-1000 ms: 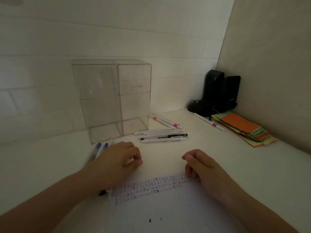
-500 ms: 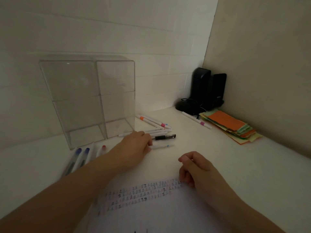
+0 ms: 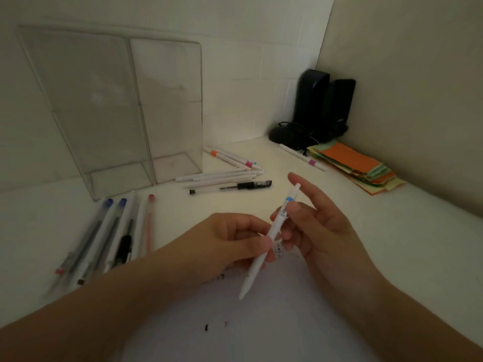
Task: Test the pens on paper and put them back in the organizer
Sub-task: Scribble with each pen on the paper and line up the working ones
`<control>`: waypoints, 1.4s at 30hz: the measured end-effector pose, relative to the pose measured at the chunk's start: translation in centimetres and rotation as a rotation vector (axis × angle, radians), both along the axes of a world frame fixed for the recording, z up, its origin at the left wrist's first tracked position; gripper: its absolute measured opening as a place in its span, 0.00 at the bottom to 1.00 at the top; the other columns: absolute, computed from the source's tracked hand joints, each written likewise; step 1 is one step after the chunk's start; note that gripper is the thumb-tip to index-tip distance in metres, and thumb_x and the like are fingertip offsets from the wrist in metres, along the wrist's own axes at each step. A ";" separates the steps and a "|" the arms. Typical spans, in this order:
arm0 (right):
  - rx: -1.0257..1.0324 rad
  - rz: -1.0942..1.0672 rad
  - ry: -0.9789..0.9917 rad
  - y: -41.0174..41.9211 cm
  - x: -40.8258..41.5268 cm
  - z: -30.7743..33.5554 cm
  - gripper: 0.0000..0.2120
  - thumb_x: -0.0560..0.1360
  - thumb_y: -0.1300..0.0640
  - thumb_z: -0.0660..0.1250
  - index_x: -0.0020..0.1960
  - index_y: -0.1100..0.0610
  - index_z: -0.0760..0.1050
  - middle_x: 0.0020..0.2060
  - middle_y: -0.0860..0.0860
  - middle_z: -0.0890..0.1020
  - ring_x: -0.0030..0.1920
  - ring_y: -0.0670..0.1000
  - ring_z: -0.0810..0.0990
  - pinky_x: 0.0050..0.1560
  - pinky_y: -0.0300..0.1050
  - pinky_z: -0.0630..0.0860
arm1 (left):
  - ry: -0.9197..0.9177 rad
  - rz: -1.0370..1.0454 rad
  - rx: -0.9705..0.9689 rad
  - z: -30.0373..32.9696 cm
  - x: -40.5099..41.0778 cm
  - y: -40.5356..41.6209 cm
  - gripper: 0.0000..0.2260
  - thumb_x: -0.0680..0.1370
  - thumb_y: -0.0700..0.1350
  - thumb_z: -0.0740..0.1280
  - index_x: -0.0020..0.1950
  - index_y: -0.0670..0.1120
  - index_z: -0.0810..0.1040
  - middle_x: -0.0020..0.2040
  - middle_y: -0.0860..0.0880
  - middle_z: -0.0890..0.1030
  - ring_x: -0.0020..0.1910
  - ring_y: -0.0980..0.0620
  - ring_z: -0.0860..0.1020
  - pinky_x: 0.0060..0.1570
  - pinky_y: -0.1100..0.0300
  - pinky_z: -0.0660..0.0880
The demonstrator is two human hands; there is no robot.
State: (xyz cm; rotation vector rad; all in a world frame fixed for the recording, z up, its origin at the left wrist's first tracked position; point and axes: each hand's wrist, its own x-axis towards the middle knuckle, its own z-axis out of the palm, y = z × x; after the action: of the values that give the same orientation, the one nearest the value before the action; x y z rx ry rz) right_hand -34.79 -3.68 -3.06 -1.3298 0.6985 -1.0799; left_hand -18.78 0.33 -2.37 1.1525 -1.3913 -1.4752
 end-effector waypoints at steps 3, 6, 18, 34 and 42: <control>-0.039 -0.030 0.023 0.1 0.2 -0.1 0.20 0.69 0.55 0.64 0.61 0.49 0.74 0.34 0.53 0.81 0.32 0.48 0.75 0.34 0.38 0.75 | 0.079 0.039 0.025 -0.7 -0.1 0.0 0.12 0.64 0.45 0.67 0.46 0.46 0.80 0.33 0.53 0.82 0.33 0.58 0.80 0.35 0.68 0.74; -0.028 -0.050 0.020 0.1 0.4 -0.2 0.15 0.69 0.55 0.63 0.55 0.51 0.77 0.32 0.52 0.80 0.31 0.47 0.76 0.33 0.38 0.75 | 0.083 0.023 0.015 -0.9 0.0 0.1 0.12 0.65 0.44 0.67 0.47 0.46 0.80 0.34 0.52 0.83 0.34 0.59 0.79 0.35 0.69 0.74; 0.045 -0.039 0.071 0.6 -0.1 0.2 0.07 0.66 0.49 0.67 0.35 0.52 0.77 0.25 0.48 0.72 0.26 0.46 0.68 0.29 0.37 0.69 | 0.237 0.214 -0.090 -0.3 0.7 -0.3 0.10 0.66 0.49 0.65 0.40 0.47 0.84 0.41 0.47 0.85 0.39 0.55 0.82 0.38 0.68 0.77; -0.149 -0.092 0.554 0.1 -0.1 -0.7 0.12 0.68 0.64 0.69 0.30 0.59 0.68 0.21 0.49 0.73 0.23 0.44 0.69 0.24 0.36 0.65 | -0.485 0.041 -0.313 -1.5 2.6 -1.4 0.10 0.70 0.40 0.71 0.42 0.56 0.79 0.41 0.60 0.83 0.39 0.63 0.81 0.42 0.74 0.74; -0.218 -0.195 0.571 0.1 0.1 -1.3 0.13 0.68 0.66 0.66 0.30 0.63 0.63 0.21 0.52 0.69 0.24 0.47 0.67 0.22 0.36 0.63 | -0.441 0.026 -0.305 -1.6 2.6 -1.4 0.09 0.71 0.39 0.71 0.41 0.55 0.80 0.40 0.57 0.84 0.39 0.62 0.81 0.41 0.73 0.74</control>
State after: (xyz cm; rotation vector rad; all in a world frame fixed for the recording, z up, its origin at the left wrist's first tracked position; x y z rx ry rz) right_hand -34.70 -3.53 -4.39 -1.8158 1.1746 -0.9488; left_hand -16.15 -1.08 -3.97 1.3365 -1.8159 -0.9753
